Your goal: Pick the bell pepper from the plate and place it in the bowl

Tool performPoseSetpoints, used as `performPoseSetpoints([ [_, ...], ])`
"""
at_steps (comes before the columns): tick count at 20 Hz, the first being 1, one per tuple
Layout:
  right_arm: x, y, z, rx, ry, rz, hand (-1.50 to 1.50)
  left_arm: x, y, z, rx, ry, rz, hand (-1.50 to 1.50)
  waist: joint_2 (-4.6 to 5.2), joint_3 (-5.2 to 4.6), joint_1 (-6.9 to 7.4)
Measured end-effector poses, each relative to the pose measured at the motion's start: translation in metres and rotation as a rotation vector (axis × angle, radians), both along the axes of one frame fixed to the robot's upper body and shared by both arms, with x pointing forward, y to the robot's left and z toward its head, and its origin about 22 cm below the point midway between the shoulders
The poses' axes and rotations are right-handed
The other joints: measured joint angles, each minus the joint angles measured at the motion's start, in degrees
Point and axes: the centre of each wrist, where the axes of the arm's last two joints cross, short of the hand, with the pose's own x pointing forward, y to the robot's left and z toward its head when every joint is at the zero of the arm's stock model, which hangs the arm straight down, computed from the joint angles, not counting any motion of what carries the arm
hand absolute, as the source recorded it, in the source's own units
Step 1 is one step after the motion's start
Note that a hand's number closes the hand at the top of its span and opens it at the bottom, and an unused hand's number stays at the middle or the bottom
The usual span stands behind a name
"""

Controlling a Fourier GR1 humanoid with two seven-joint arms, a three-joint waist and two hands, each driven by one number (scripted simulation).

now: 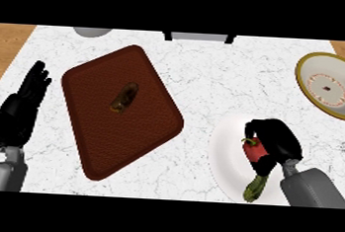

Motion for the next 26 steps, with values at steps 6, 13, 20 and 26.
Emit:
performPoseSetpoints([
  [6,0.003,-0.072,0.066,0.048,-0.242,0.161,1.50,-0.005,0.008,-0.004,0.001,0.006,0.021,0.00,-0.21,-0.05,-1.14],
  [13,-0.004,-0.140,0.142,0.246,-0.474,0.090,1.50,-0.009,0.008,0.002,-0.002,0.010,0.021,0.00,-0.26,-0.08,-1.31],
  [20,0.012,-0.187,0.180,0.334,-0.519,-0.015,1.50,0.000,-0.003,0.000,-0.004,0.003,0.002,0.00,0.12,-0.09,-0.05],
  [26,0.043,-0.210,0.168,0.407,-0.485,-0.054,1.50,0.008,-0.010,0.006,0.000,-0.006,-0.012,0.00,0.36,-0.07,0.76],
])
